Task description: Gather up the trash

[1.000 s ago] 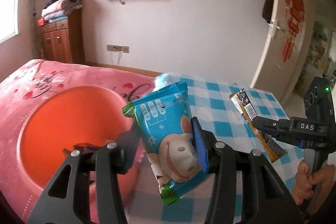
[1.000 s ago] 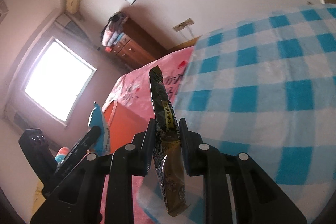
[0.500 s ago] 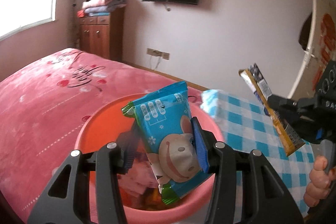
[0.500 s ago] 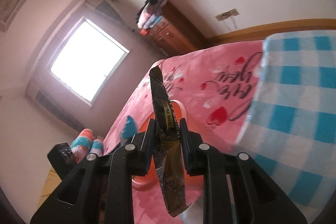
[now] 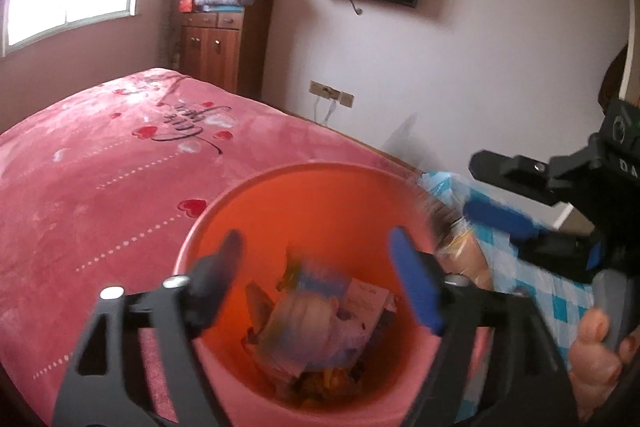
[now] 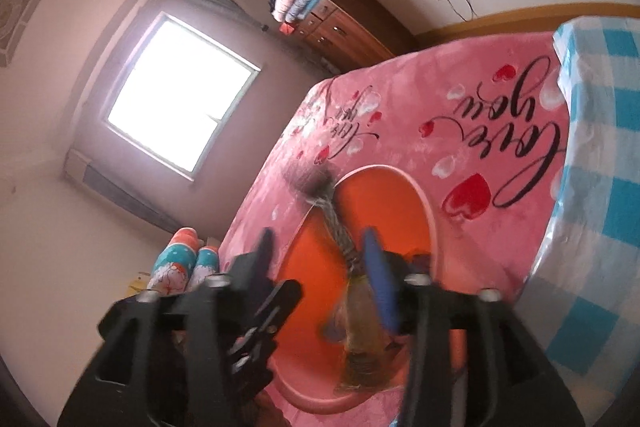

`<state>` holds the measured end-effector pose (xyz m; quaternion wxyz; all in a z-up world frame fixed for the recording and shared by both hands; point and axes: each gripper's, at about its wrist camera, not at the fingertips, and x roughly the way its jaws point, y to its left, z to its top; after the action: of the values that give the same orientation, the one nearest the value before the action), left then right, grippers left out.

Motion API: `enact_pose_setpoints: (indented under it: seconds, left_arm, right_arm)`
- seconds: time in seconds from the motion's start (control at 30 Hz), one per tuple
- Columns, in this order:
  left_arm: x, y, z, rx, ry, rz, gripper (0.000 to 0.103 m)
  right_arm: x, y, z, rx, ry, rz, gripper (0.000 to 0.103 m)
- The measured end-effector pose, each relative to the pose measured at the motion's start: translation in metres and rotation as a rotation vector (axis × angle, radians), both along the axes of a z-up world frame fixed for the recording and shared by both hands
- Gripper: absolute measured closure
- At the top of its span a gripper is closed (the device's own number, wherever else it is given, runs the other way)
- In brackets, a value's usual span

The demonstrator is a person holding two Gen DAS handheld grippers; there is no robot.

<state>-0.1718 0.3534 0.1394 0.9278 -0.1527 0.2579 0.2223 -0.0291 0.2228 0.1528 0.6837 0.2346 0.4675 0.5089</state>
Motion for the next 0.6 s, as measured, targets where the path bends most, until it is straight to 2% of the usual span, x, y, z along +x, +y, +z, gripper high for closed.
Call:
enact_pose_setpoints:
  seconds: [0.07,0.1,0.13,0.3,0.43,0.6]
  left_arm:
    - [-0.001,-0.001,0.001,0.009,-0.006,-0.002,0.018]
    - [0.000,-0.003,0.001,0.013,-0.007,0.000,0.013]
    - [-0.001,-0.004,0.002,0.022,-0.008,0.004,0.011]
    - [0.001,-0.012,0.008,0.073,-0.004,0.016,0.006]
    - [0.002,-0.023,0.015,0.117,-0.018,0.012,0.004]
    - [0.005,-0.043,0.023,0.130,-0.047,-0.016,0.004]
  right_arm:
    - [-0.001,-0.007,0.000,0.003,-0.005,-0.015,0.038]
    - [-0.001,-0.013,0.001,-0.012,-0.025,-0.036,0.030]
    - [-0.002,-0.018,0.002,-0.029,-0.048,-0.058,0.024]
    - [-0.006,-0.049,0.006,-0.102,-0.166,-0.150,0.012]
    - [-0.011,-0.072,0.007,-0.177,-0.271,-0.225,0.011]
    - [-0.018,-0.104,0.002,-0.258,-0.365,-0.319,0.011]
